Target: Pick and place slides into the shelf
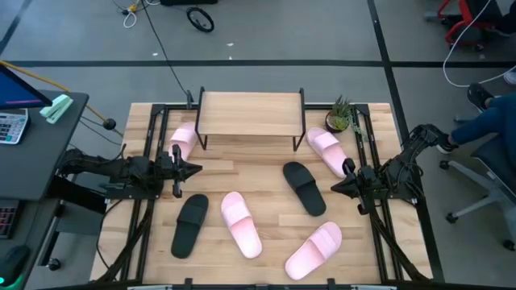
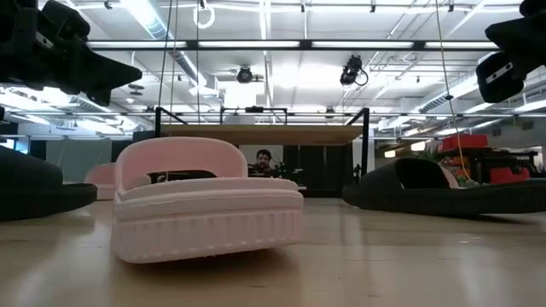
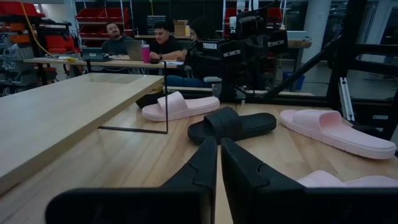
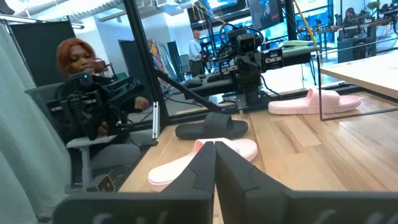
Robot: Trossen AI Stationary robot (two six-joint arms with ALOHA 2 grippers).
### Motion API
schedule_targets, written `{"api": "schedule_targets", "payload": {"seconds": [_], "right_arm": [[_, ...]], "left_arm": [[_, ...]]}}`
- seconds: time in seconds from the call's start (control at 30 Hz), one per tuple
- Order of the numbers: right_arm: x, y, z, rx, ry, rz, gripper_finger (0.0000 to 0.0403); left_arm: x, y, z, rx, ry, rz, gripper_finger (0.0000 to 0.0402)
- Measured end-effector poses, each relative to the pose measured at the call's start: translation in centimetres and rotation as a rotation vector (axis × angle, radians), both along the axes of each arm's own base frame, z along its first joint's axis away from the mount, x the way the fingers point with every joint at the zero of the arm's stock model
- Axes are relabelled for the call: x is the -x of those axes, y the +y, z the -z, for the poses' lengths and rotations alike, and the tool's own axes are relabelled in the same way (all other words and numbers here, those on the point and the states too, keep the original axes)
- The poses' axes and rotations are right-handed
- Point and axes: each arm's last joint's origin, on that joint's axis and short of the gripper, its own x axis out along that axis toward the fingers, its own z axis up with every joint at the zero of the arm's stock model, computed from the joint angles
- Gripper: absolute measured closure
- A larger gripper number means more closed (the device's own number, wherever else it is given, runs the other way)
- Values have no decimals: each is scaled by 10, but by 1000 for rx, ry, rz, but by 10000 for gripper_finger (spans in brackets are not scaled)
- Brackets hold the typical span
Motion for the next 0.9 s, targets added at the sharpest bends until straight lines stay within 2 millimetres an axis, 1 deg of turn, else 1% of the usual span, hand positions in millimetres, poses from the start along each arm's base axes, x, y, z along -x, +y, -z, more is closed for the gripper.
{"api": "schedule_targets", "payload": {"seconds": [0.23, 0.67, 0.9], "right_arm": [[0, 0, 0, 0, 0, 0, 389], [0, 0, 0, 0, 0, 0, 389], [0, 0, 0, 0, 0, 0, 389]], "left_arm": [[0, 0, 0, 0, 0, 0, 363], [0, 0, 0, 0, 0, 0, 376], [0, 0, 0, 0, 0, 0, 370]]}}
